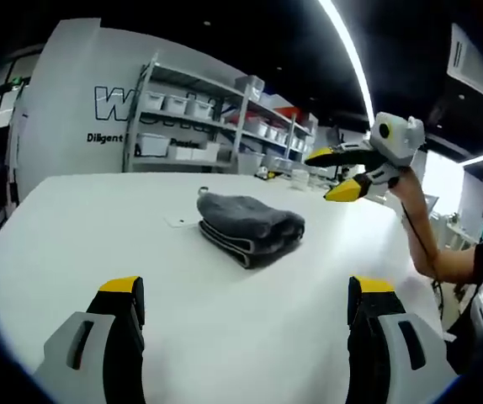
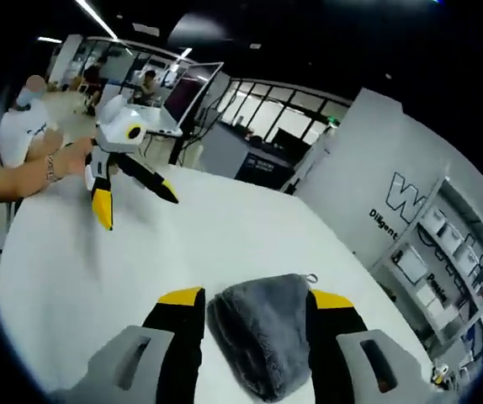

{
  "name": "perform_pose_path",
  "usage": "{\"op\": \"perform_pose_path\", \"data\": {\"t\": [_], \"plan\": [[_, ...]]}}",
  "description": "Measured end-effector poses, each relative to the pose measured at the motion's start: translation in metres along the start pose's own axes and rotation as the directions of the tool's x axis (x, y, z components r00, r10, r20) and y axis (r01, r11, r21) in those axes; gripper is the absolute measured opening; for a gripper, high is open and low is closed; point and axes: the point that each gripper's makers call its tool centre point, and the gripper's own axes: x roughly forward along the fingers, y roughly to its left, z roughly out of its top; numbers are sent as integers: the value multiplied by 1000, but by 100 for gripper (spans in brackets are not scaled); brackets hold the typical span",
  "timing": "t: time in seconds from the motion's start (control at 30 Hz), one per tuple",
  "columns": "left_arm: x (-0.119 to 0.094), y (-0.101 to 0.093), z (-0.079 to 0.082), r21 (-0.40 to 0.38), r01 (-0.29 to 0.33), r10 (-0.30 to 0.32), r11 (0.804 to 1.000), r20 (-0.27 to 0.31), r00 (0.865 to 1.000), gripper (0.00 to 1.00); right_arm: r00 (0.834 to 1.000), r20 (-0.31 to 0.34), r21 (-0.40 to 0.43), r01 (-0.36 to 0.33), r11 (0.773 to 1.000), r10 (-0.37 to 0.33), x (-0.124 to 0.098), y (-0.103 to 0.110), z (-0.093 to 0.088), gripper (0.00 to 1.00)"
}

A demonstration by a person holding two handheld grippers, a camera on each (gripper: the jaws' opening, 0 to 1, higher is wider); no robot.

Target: Open the folded towel by lifting each exposed corner and separating the folded layers until the towel lies flat within the target outline without major curled edges

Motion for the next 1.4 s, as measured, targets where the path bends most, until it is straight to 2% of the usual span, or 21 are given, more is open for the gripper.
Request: {"op": "perform_pose_path", "data": {"t": [0.1,0.23,0.3,0.5,0.53,0.6,0.83,0.97,1.07,1.17,1.27,1.4], "plan": [[1,2,-1,-1,-1,1,1000,-7,1000,99,996,-74,-17,-57,998,55,8,18,-5,40],[0,1,-2,3,1,-1,1000,-8,1000,99,993,-113,-51,-34,998,28,23,18,-10,41],[0,1,-3,7,-3,3,1000,-13,1000,99,991,-136,-68,-22,997,13,31,16,-15,38],[1,5,-2,6,-3,3,1000,-17,1000,99,985,-169,-54,-31,998,22,50,18,-31,37],[1,5,-2,7,-1,1,1000,-14,1000,99,980,-199,-59,-37,998,25,53,19,-38,37],[1,5,-1,-5,7,-7,1000,-9,1000,99,976,-218,-79,-37,996,19,56,19,-44,37],[2,2,-3,7,6,-6,1000,-19,1000,99,975,-223,-108,-3,994,-21,68,16,-50,33],[3,0,-6,-1,11,-11,1000,-22,1000,99,974,-225,-109,-36,993,10,71,24,-49,32],[3,2,-7,2,6,-6,1000,-25,1000,99,977,-212,-129,-39,991,11,74,29,-45,29],[3,2,-7,2,6,-6,1000,-27,1000,99,974,-228,-157,-48,986,12,78,31,-48,28],[4,3,-7,3,5,-5,1000,-29,1000,99,972,-235,-160,-44,986,6,81,29,-51,27],[5,0,-9,3,13,-13,1000,-33,999,99,971,-238,-208,-13,978,-38,87,18,-55,25]]}}
